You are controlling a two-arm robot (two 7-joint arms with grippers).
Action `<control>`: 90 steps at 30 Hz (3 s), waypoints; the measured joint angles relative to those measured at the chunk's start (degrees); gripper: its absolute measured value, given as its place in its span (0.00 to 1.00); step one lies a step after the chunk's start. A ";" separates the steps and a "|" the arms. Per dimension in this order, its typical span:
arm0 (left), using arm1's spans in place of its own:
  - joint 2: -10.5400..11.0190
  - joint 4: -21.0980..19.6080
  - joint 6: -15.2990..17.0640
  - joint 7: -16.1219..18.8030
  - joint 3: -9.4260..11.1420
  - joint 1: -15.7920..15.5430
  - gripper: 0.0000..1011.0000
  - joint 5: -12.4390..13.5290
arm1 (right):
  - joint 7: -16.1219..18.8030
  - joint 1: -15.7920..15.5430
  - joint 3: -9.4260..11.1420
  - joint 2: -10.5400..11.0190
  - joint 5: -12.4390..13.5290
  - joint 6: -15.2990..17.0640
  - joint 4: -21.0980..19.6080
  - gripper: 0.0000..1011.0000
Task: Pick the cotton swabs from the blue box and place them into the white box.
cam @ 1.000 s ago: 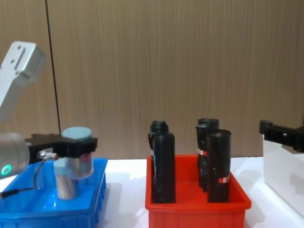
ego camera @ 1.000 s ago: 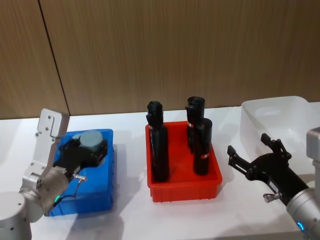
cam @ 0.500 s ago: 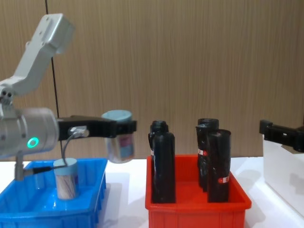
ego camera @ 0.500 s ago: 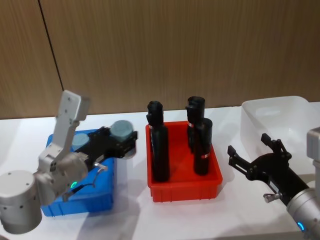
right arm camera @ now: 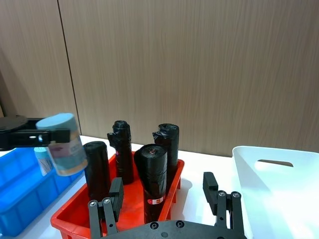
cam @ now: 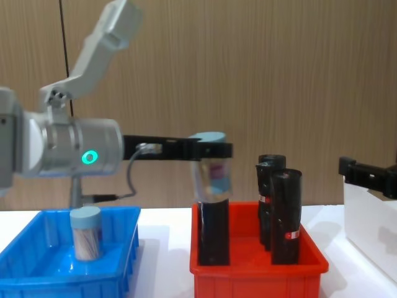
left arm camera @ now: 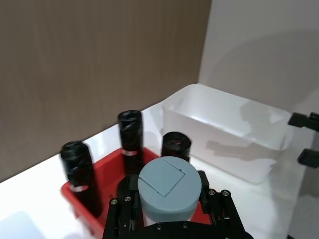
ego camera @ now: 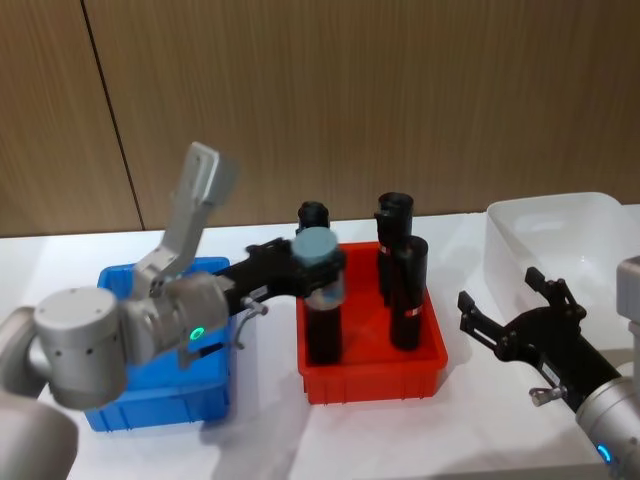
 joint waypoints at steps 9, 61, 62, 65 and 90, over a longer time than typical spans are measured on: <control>-3.28 5.46 1.82 -5.05 1.53 -5.36 0.66 0.75 | 0.00 0.00 0.00 0.00 0.00 0.00 0.00 0.99; -6.65 11.20 3.49 -10.01 3.13 -11.03 0.66 1.97 | 14.03 8.97 1.31 0.19 3.34 13.73 6.53 0.99; -6.66 11.21 3.48 -10.01 3.14 -11.03 0.66 1.97 | 14.78 9.56 1.35 0.07 3.61 14.11 7.10 0.99; -6.67 11.23 3.49 -10.04 3.14 -11.05 0.66 1.97 | 15.98 10.81 1.44 -0.22 4.17 14.60 8.37 0.99; -6.71 11.29 3.48 -10.09 3.13 -11.11 0.66 1.96 | 23.16 16.70 0.34 -2.21 5.74 15.25 14.08 0.99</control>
